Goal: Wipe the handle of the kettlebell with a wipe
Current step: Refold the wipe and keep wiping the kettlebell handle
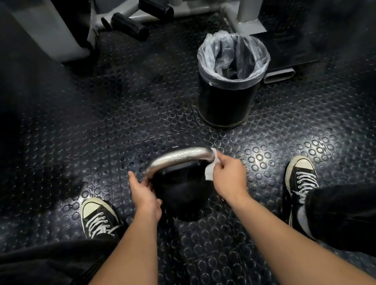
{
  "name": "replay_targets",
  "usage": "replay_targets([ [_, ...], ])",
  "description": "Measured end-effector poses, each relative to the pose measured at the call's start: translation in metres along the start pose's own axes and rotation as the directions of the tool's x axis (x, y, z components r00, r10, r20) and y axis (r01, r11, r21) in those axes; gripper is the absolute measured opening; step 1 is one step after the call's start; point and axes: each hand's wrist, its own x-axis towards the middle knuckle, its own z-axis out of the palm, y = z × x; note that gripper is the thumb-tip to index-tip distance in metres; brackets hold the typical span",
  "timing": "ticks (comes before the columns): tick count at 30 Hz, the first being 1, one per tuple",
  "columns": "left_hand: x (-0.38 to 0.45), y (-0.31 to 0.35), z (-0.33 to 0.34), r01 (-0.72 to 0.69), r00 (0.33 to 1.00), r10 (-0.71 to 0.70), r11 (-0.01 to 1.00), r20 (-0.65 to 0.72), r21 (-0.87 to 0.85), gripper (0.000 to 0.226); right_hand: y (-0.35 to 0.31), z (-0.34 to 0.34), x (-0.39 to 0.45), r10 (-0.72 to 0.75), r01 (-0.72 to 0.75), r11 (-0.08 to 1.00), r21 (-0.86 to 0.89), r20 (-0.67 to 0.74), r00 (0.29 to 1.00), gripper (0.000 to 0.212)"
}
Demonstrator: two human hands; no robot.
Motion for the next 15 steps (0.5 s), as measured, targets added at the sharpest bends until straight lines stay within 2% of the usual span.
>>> replay_targets([
  [4,0.001,-0.001,0.0,-0.009,1.0,0.009,1.0,-0.009,0.003,0.078,-0.006,0.001,-0.019,-0.101,0.101,0.995,-0.011,-0.06,0.993,0.043],
  [9,0.004,-0.002,-0.001,-0.007,1.0,0.007,1.0,0.005,0.004,0.081,-0.007,0.005,-0.009,0.01,-0.006,0.999,0.05,-0.064,0.998,0.045],
  [15,0.006,-0.003,0.0,-0.011,1.0,0.011,1.0,0.007,0.002,0.074,-0.006,0.013,-0.034,-0.06,0.062,0.998,0.017,-0.093,0.994,0.046],
])
